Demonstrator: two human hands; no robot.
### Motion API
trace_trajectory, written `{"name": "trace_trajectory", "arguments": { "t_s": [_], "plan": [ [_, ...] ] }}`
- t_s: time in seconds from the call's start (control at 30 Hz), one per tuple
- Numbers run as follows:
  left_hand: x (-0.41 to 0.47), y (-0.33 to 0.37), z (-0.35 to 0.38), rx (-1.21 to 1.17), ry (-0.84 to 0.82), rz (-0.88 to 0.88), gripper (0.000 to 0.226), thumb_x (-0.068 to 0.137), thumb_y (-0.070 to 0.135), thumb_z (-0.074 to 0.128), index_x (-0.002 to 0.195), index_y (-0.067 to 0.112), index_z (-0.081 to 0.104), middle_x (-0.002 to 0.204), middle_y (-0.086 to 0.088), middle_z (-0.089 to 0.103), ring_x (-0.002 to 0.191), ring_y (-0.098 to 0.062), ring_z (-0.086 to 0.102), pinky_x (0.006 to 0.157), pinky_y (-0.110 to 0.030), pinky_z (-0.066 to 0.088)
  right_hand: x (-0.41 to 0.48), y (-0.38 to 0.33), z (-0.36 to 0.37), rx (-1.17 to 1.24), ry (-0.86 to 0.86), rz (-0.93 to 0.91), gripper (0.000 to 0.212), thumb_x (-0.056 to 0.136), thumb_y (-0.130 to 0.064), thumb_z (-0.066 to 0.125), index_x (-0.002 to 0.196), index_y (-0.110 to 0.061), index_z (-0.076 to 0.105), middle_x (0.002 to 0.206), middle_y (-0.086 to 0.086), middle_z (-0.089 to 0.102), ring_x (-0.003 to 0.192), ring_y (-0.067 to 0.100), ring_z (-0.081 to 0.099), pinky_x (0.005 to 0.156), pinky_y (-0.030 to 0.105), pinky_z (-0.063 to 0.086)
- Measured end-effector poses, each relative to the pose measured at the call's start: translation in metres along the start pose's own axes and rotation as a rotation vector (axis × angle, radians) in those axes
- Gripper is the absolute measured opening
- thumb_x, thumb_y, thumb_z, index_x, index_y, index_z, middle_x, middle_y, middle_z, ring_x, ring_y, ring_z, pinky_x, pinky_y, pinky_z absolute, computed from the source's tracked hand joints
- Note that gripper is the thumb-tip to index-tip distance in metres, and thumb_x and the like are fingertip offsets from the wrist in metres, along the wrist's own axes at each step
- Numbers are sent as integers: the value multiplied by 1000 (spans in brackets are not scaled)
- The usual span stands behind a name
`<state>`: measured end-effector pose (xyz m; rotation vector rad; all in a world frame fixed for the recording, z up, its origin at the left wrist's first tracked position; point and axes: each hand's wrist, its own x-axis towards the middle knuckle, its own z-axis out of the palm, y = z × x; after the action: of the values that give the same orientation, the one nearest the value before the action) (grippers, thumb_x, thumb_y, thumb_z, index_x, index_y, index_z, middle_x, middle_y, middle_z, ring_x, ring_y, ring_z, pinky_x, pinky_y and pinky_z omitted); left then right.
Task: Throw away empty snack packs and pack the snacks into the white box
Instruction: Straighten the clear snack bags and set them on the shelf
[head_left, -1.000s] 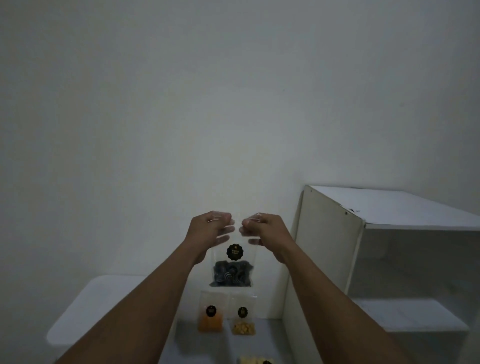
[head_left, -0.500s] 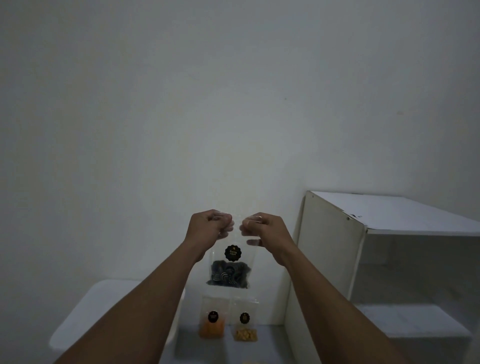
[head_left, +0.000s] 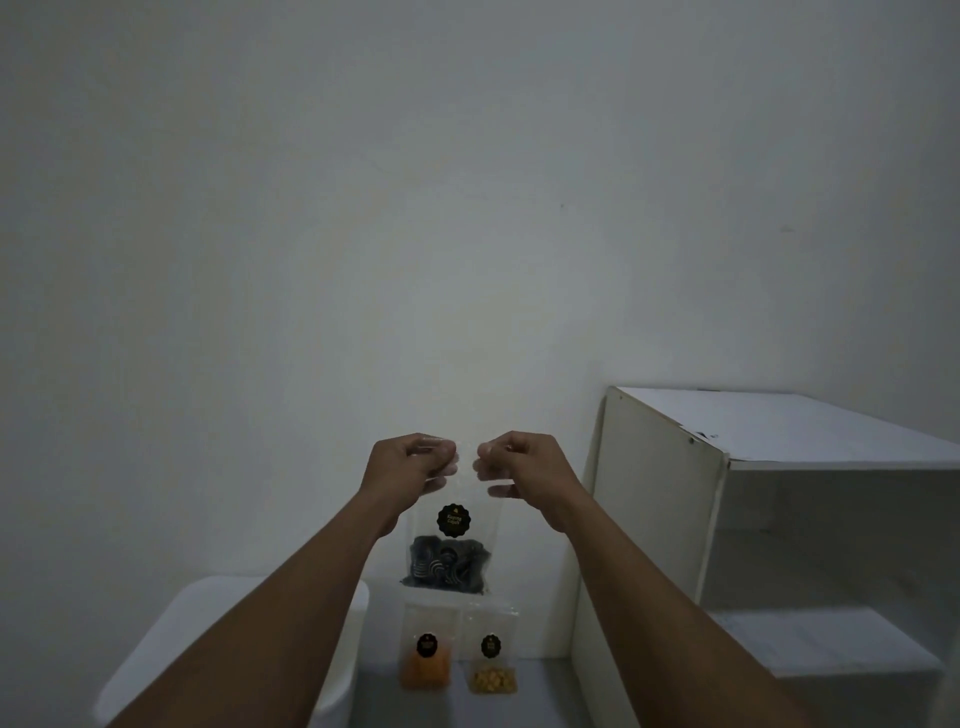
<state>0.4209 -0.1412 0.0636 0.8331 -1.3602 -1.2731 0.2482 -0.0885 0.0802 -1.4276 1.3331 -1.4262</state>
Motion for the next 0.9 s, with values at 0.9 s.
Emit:
{"name": "trace_trajectory", "arguments": {
  "t_s": [0.9],
  "plan": [
    [29,11,14,-41,-24,5,23,88,17,72,100,-2,71,94,-15,75,82,-20,73,70,-29,59,22,-6,-19,-42,99,-94,6,89,-6,66,88,-2,71,87,16,75,75,18,70,74,36,59]
  ]
}}
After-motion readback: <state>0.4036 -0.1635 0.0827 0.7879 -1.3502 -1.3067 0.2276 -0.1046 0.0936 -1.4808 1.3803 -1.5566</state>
